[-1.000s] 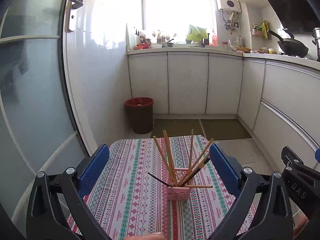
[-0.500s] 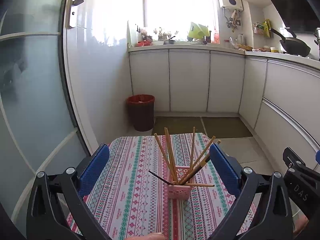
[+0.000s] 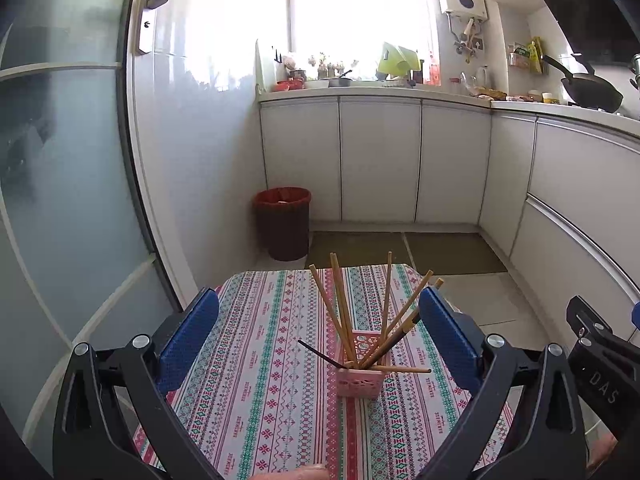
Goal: Organize utensils
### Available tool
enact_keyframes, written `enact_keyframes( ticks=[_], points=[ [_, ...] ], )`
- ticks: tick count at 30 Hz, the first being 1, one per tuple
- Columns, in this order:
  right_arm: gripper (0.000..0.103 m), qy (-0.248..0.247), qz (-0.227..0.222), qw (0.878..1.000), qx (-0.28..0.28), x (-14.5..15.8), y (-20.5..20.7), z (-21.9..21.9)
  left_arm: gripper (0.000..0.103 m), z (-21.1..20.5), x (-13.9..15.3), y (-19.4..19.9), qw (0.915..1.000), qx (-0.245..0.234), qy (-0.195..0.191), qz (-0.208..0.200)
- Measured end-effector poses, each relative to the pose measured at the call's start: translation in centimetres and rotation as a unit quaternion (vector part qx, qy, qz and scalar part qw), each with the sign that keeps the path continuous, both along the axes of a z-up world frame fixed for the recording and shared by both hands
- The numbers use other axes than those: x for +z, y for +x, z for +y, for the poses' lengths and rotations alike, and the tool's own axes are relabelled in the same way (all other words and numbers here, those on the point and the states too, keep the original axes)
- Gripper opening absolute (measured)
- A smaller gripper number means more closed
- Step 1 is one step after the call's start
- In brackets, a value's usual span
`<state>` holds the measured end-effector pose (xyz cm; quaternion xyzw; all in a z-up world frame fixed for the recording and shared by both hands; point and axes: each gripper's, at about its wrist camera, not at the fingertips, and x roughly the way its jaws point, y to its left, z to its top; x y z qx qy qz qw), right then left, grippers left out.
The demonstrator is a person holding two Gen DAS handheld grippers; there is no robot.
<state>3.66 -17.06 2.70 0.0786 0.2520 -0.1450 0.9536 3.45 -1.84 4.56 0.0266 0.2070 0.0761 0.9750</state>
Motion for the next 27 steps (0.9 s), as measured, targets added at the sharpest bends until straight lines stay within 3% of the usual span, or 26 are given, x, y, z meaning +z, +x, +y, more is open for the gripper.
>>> enact_keyframes(
  ticks=[27],
  points=[
    [0.096, 0.001, 0.006, 1.0, 0.003, -0.01, 0.27, -0.01, 0.096, 0.14, -0.27, 0.27, 0.9999, 0.009, 0.001, 0.006]
  ],
)
